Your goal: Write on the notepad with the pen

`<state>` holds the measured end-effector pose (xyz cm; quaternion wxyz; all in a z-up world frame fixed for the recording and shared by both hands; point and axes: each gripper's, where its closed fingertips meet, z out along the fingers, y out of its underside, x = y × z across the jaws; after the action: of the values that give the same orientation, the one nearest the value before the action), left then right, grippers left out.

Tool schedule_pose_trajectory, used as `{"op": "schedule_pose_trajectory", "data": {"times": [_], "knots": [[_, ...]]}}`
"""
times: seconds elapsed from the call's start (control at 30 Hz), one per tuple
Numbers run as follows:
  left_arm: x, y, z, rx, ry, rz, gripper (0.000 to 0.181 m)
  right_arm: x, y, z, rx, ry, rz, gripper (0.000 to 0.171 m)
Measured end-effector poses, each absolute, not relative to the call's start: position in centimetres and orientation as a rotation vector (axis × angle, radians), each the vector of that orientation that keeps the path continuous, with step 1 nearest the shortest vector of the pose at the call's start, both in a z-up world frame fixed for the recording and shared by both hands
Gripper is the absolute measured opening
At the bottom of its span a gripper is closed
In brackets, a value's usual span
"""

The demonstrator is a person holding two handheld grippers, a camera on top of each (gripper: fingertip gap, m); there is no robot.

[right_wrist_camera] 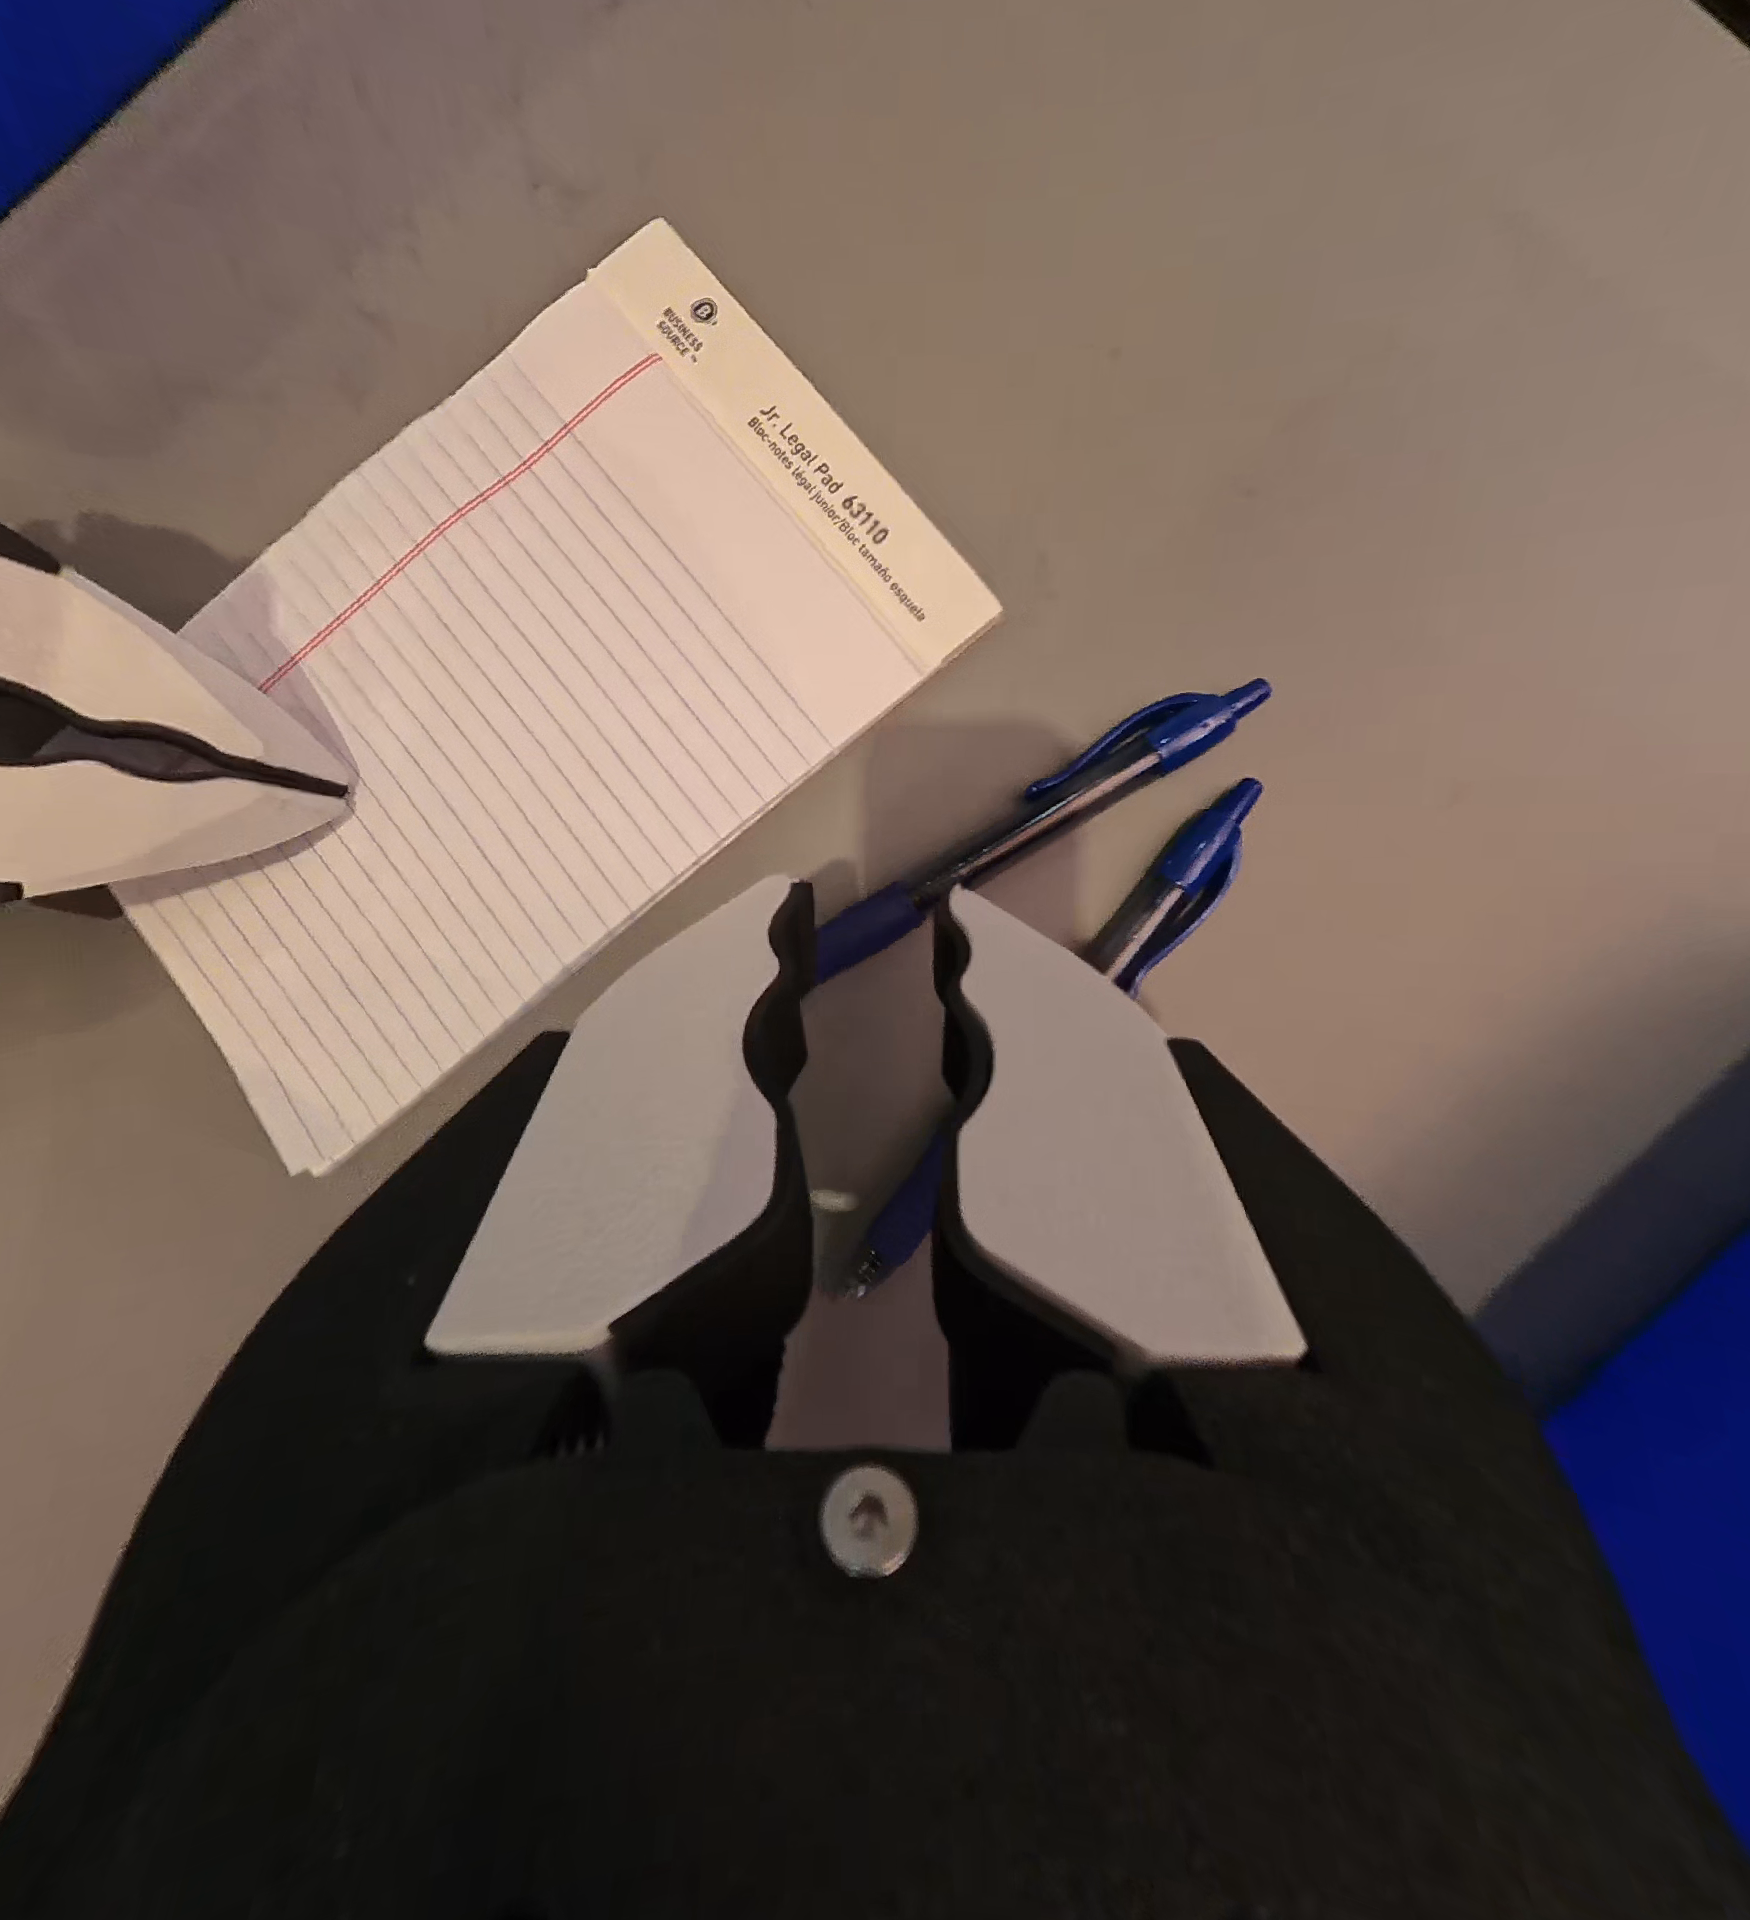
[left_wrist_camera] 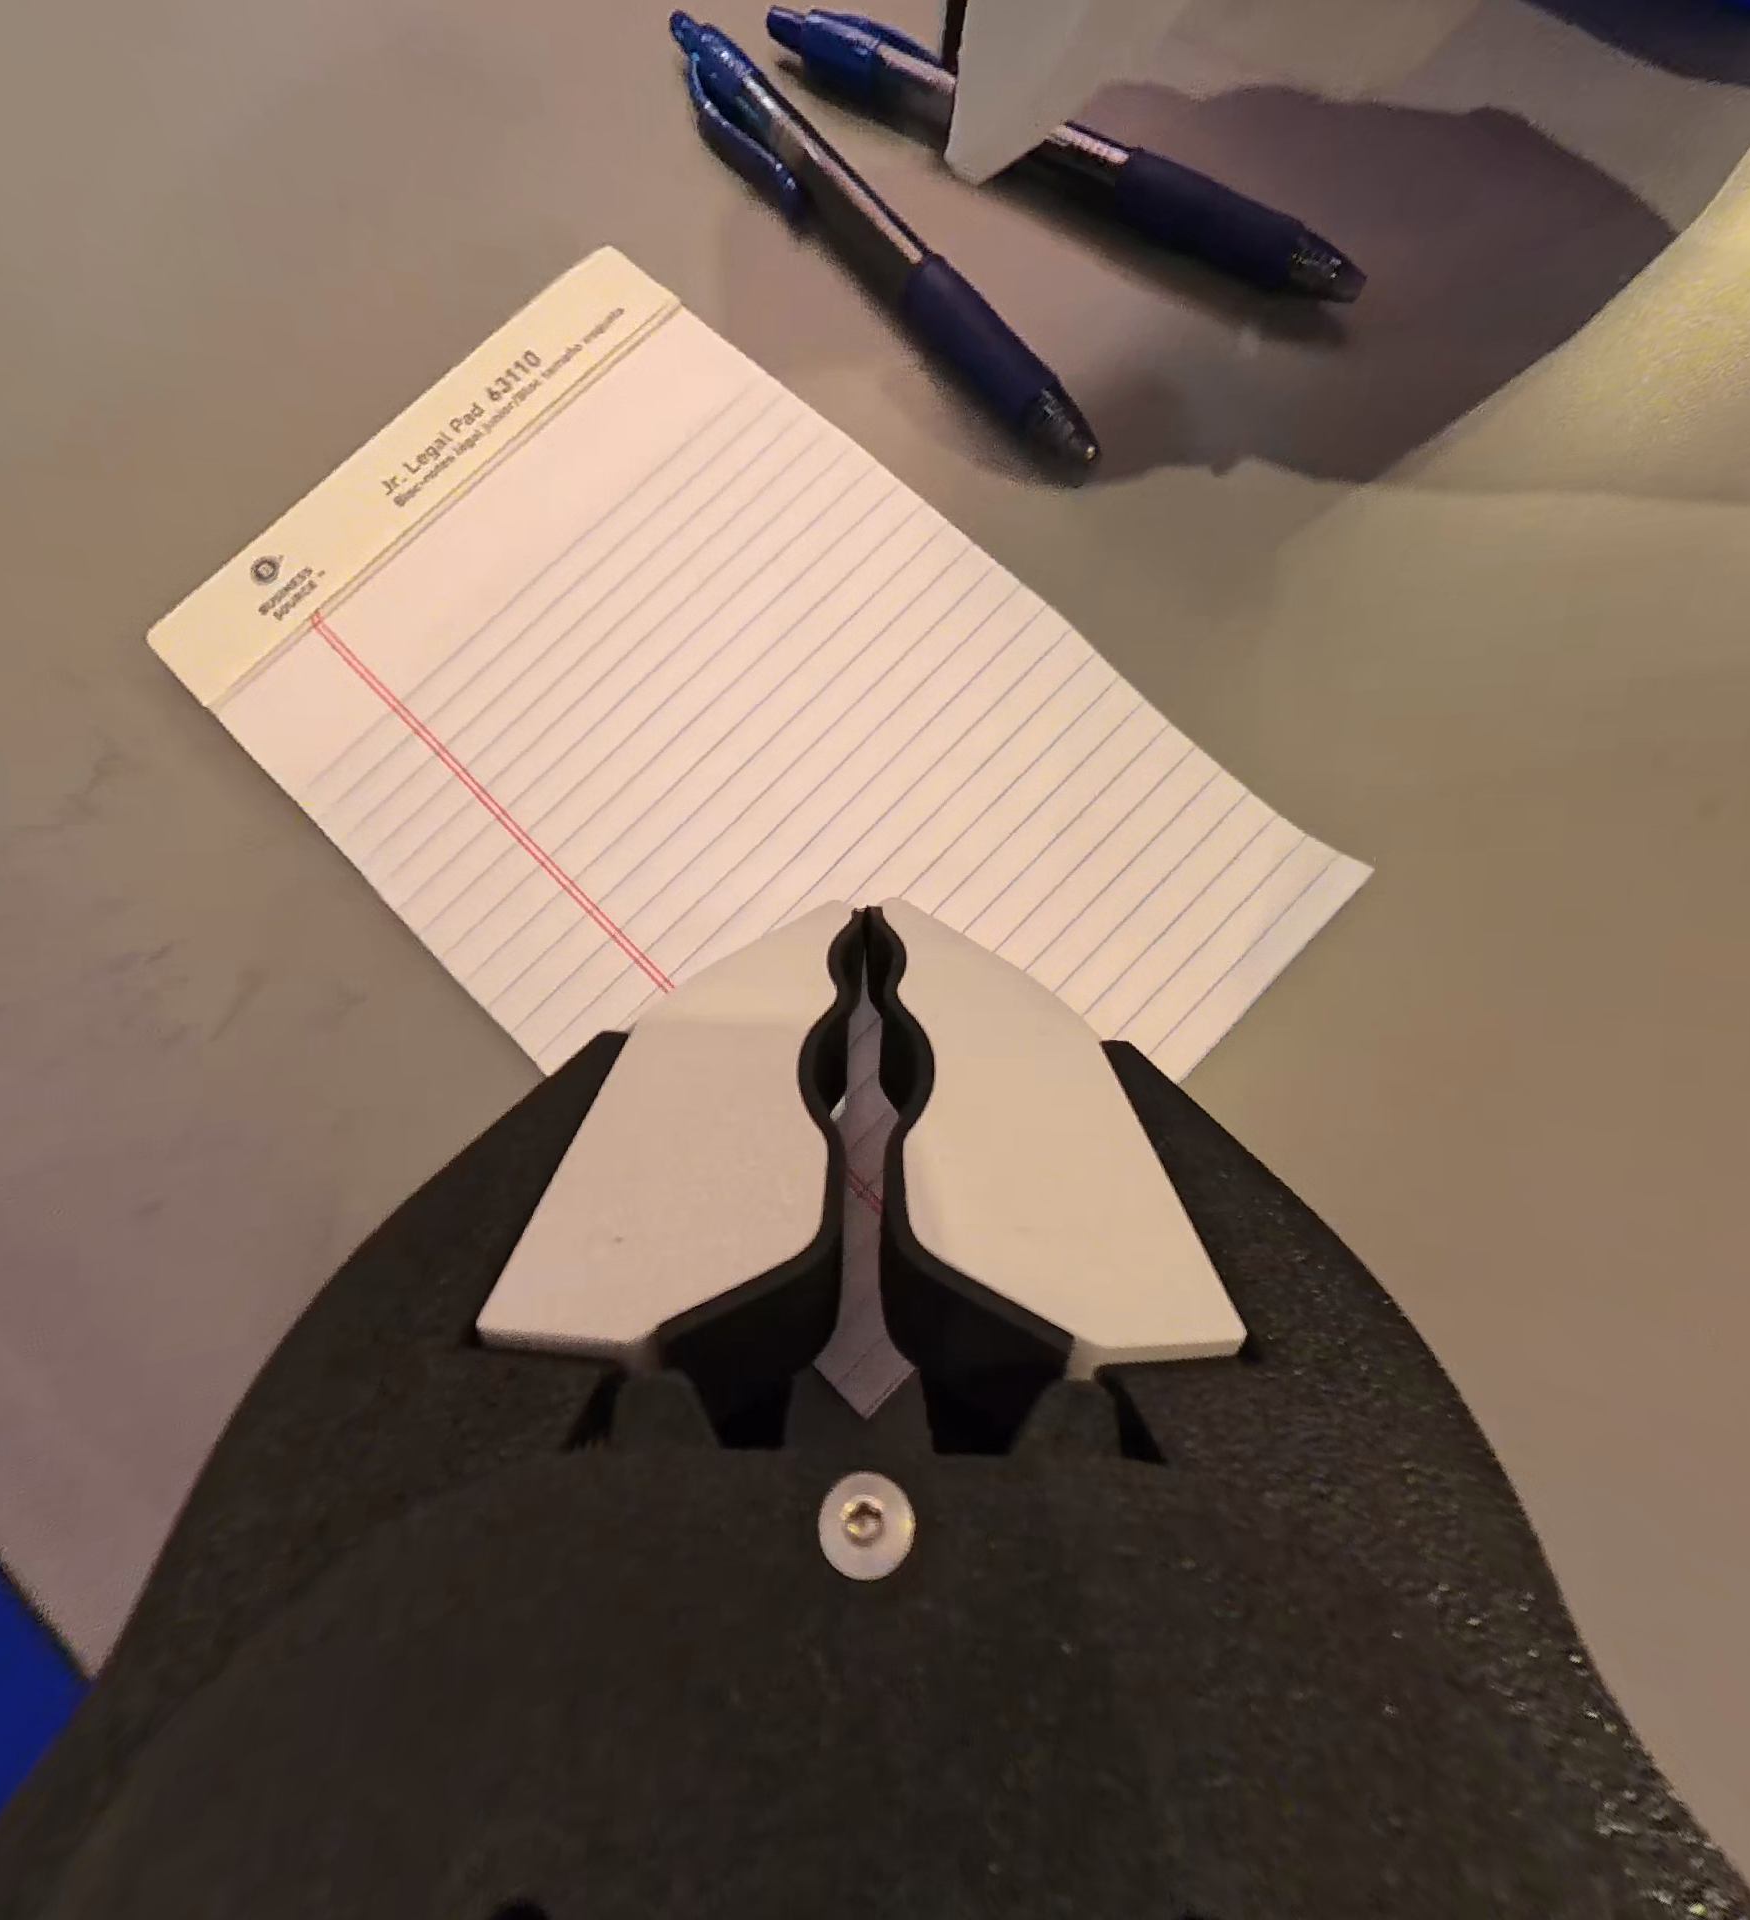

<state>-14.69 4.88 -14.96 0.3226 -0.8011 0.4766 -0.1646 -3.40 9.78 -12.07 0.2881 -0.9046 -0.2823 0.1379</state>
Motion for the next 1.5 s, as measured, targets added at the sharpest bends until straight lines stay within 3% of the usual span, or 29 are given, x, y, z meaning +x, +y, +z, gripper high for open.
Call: {"op": "schedule_pose_trajectory", "data": {"times": [0.17, 0.3, 0.5, 0.7, 1.0, 1.5], "knots": [[-16.1, 5.1, -14.9, -2.129, 1.223, -0.424, 0.000, -5.3, 9.4, -11.8, -2.402, -0.737, 0.583, 0.024], [-16.7, 4.8, -14.2, -2.133, 1.163, -0.437, 0.000, -8.2, 9.4, -10.2, -2.366, -0.813, 0.978, 0.046], [-17.2, 4.3, -13.4, -2.092, 1.089, -0.444, 0.000, -9.8, 11.5, -9.4, -2.482, -0.722, 1.340, 0.047], [-17.5, 4.0, -14.8, -2.186, 1.108, -0.489, 0.006, -9.2, 14.3, -10.6, -2.474, -0.745, 1.164, 0.053], [-16.3, 2.1, -14.9, -2.141, 1.113, -0.561, 0.000, -9.0, 15.2, -13.0, -2.565, -1.072, 1.043, 0.056], [-16.5, 2.0, -14.9, -2.130, 1.110, -0.567, 0.000, -8.7, 14.8, -13.6, -2.667, -1.148, 1.282, 0.055]]}}
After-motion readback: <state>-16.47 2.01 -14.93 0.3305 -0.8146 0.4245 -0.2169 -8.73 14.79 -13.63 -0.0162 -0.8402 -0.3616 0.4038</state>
